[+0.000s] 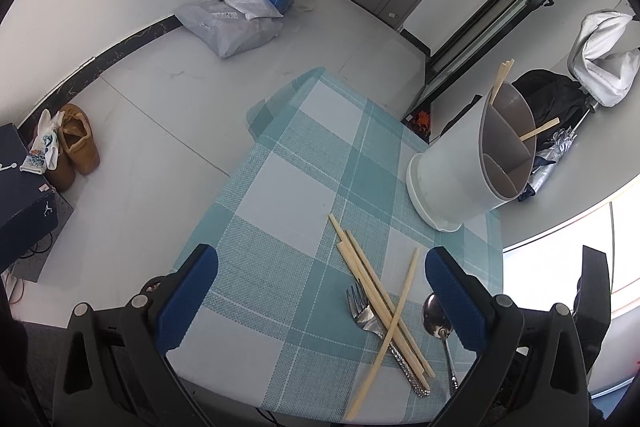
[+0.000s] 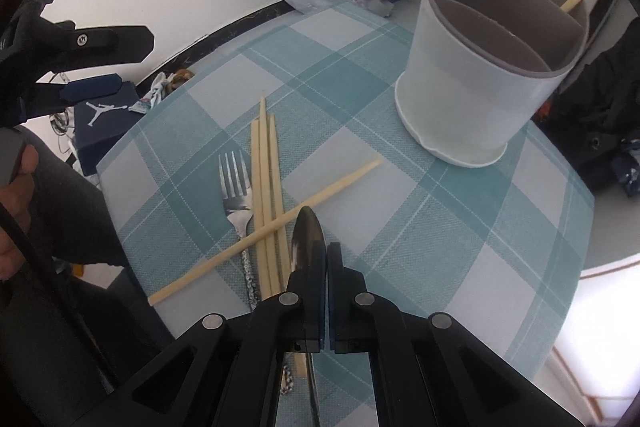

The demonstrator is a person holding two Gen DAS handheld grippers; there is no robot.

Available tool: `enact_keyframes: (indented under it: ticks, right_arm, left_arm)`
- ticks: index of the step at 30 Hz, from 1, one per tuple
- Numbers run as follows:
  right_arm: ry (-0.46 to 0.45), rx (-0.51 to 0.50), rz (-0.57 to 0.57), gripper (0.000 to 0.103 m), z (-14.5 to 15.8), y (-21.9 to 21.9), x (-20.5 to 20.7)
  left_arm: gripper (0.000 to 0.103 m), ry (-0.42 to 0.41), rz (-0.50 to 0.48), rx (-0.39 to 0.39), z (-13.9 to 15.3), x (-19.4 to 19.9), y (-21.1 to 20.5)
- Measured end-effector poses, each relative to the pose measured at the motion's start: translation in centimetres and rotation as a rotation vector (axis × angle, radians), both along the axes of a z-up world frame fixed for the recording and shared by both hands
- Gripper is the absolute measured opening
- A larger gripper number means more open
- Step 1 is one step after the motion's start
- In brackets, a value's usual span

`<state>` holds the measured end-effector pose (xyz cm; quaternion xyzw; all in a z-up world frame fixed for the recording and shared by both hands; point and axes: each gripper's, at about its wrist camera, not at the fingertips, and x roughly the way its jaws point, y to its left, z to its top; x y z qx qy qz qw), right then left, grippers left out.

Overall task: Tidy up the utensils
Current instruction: 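Lift the spoon with the right gripper while the left gripper grasps the silver fork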

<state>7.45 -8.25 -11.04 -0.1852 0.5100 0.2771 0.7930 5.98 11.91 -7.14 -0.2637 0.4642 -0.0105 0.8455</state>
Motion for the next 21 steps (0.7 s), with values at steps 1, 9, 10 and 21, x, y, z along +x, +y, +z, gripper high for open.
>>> enact_keyframes:
  ticks: [1, 9, 10, 21]
  right_arm:
    - [-0.012, -0.015, -0.007, 0.0, 0.2, -0.4, 0.1]
    - [-0.132, -0.23, 0.086, 0.0, -0.8, 0.0, -1.3]
    - [-0.135, -0.238, 0.107, 0.0, -1.2, 0.3, -1.7]
    - [-0.129, -0.199, 0.157, 0.001, -0.9, 0.8, -3.3]
  left_arm:
    - [0.102, 0.002, -0.001, 0.001, 0.0, 0.0, -0.1]
    - [0.102, 0.008, -0.002, 0.016, -0.1, 0.0, -0.1]
    - [0.102, 0.01, 0.003, 0.016, -0.1, -0.1, 0.0]
    - [0.102, 0.023, 0.007, 0.019, -0.5, 0.1, 0.0]
